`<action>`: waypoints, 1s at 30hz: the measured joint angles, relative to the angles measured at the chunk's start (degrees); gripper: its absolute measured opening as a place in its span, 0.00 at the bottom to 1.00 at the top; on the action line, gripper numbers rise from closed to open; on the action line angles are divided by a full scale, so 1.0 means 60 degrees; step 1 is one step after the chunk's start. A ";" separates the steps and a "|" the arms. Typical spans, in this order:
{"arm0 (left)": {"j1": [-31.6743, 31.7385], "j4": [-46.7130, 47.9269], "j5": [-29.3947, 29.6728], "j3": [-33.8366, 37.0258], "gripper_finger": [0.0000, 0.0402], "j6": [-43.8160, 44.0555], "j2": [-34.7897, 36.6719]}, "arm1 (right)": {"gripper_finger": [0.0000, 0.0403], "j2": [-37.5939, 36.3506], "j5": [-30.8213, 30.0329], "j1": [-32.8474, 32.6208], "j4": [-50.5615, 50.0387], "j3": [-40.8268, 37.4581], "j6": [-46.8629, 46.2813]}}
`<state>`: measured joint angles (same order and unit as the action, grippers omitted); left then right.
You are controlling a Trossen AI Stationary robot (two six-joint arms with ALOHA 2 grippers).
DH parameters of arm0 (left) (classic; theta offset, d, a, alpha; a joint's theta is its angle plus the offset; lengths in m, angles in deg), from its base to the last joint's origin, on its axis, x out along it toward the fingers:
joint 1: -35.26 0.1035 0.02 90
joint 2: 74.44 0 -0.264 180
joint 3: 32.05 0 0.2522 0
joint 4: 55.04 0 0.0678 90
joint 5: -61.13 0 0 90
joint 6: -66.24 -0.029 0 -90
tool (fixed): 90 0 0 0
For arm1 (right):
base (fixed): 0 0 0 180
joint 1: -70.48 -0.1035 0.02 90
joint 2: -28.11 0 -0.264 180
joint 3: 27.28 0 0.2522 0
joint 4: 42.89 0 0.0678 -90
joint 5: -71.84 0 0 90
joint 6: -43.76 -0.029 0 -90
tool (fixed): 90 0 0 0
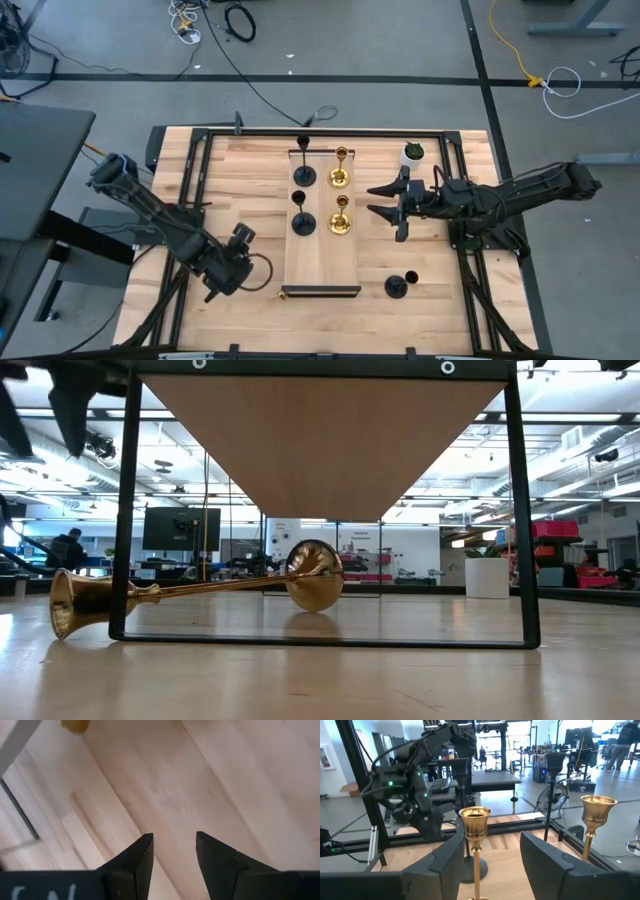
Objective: Pick & Place candle stick holders
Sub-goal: Put the golden candle holder on the shelf
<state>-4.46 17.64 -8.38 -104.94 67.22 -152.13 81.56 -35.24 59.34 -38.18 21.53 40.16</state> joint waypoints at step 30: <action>0.0754 -0.8269 0.1147 0.3787 0.38 -1.0553 -0.0928 | 0.48 0.0004 -0.0003 0.0004 -0.0017 0.0000 -0.0583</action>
<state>0.06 -31.97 -1.50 -82.22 3.90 -157.70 81.58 -35.26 59.37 -38.28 21.53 36.66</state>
